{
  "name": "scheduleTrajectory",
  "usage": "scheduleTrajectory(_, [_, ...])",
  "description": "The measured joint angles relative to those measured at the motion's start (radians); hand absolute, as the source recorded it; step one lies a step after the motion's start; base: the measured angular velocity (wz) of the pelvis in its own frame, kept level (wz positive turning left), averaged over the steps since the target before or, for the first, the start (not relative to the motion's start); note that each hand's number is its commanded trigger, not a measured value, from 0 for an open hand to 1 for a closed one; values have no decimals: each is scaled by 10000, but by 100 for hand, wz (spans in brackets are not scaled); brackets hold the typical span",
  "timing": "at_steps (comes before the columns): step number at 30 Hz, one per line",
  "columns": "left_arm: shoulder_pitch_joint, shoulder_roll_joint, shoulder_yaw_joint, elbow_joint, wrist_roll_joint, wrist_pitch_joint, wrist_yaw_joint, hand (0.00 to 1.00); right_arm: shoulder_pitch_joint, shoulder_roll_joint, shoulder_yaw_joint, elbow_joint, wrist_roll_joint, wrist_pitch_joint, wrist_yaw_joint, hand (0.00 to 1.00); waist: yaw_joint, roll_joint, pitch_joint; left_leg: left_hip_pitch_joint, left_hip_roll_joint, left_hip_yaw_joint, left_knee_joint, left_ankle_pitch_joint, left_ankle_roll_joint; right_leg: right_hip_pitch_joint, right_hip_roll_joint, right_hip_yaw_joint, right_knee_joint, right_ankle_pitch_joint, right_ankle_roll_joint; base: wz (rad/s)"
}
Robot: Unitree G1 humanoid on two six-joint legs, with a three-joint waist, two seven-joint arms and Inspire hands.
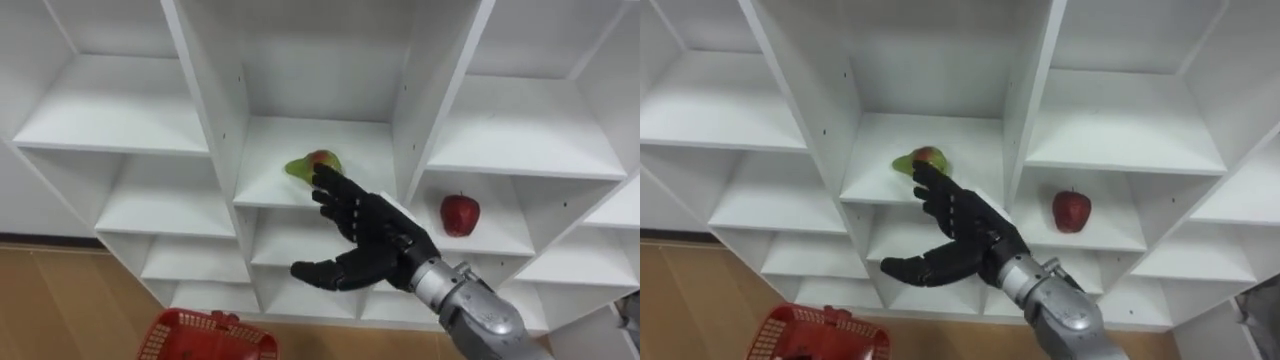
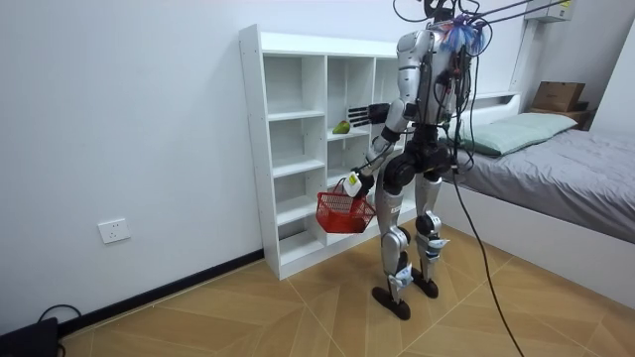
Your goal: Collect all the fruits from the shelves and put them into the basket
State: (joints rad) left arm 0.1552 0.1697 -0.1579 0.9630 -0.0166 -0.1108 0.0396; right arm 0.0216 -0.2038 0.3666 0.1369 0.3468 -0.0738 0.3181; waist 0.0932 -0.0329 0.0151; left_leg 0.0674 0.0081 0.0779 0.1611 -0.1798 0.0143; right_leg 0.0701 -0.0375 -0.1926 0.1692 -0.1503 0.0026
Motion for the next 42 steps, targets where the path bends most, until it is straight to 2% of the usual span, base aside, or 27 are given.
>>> scheduleTrajectory(1, [19,-5,29,-6,123,0,-11,100,-4,-9,-9,-11,-190,-1,-50,0,6,-3,-34,5,-1,-25,1,-3,-3,10,0,-4,5,0,0,0])
scheduleTrajectory(7, [23,-35,207,-9,809,0,-55,100,-281,-158,-143,-465,-1041,0,-422,0,33,-20,-44,-31,1,-47,61,-1,-5,-6,-3,-6,19,2,-3,0])
scheduleTrajectory(9, [23,-40,215,-9,924,1,-50,100,-448,-156,-298,-499,-1281,0,-462,0,4,-71,-77,-28,-2,-59,71,0,-6,2,-3,-2,16,2,-4,0])
scheduleTrajectory(11, [40,-38,278,-12,981,1,-18,100,-568,-157,-462,-559,-1428,0,-570,0,18,-190,-143,-12,-4,-78,69,1,-5,15,-3,-1,14,2,-3,0])
scheduleTrajectory(12, [38,-37,297,-17,987,0,1,100,-570,-159,-506,-641,-1434,1,-596,0,25,-222,-146,-1,-3,-80,69,1,-5,14,-2,-1,13,2,-4,0])
scheduleTrajectory(15, [37,-35,380,-17,988,0,141,100,-589,-152,-774,-1085,-1433,-4,-807,0,100,-380,-78,62,-3,-106,61,1,-5,75,-2,-27,16,4,-6,1])
scheduleTrajectory(16, [39,-30,388,-19,990,0,183,100,-604,-153,-898,-1147,-1430,-13,-941,0,125,-420,4,97,-3,-134,52,-1,-6,155,-2,-49,6,3,-5,8])
scheduleTrajectory(19, [42,-19,382,-115,1000,1,221,100,-636,-155,-1142,-1219,-1431,-15,-1332,0,200,-554,-7,58,-4,-211,59,-10,-14,157,1,-93,-11,3,-5,7])
scheduleTrajectory(27, [202,-45,594,-817,1491,104,77,100,-1392,-222,-1322,-1185,-1562,-20,-1764,0,242,-629,-36,63,-7,-277,50,-7,-15,180,-8,-201,-5,4,-5,2])
scheduleTrajectory(31, [353,16,787,-1278,1473,213,-134,100,-1719,-373,-1592,-1039,-1540,-28,-2040,0,280,-760,-19,-16,-20,-380,55,-6,-14,163,-21,-333,-19,2,-2,8])
scheduleTrajectory(33, [362,22,790,-1375,1455,257,-270,100,-1883,-377,-1590,-866,-1534,-28,-2168,0,277,-803,-42,-43,-33,-468,64,-6,-14,175,-30,-419,-20,1,-2,13])
scheduleTrajectory(36, [378,42,925,-1618,1746,261,-333,100,-2335,-377,-1586,-181,-1562,-63,-2332,0,325,-970,-13,-66,-34,-600,93,-3,-14,217,-43,-600,-13,1,-1,14])
scheduleTrajectory(40, [124,157,1054,-1614,1965,264,-363,100,-3342,-381,-1569,1286,-1554,-149,-2680,0,427,-1287,86,-453,-65,-828,416,-12,-15,131,-78,-869,-9,1,-2,23])
scheduleTrajectory(42, [-6,260,1063,-1581,1938,265,-483,100,-3653,-389,-1575,1698,-1544,-157,-2856,0,475,-1408,66,-759,-65,-901,564,-16,-21,-51,-79,-971,-8,3,-4,23])
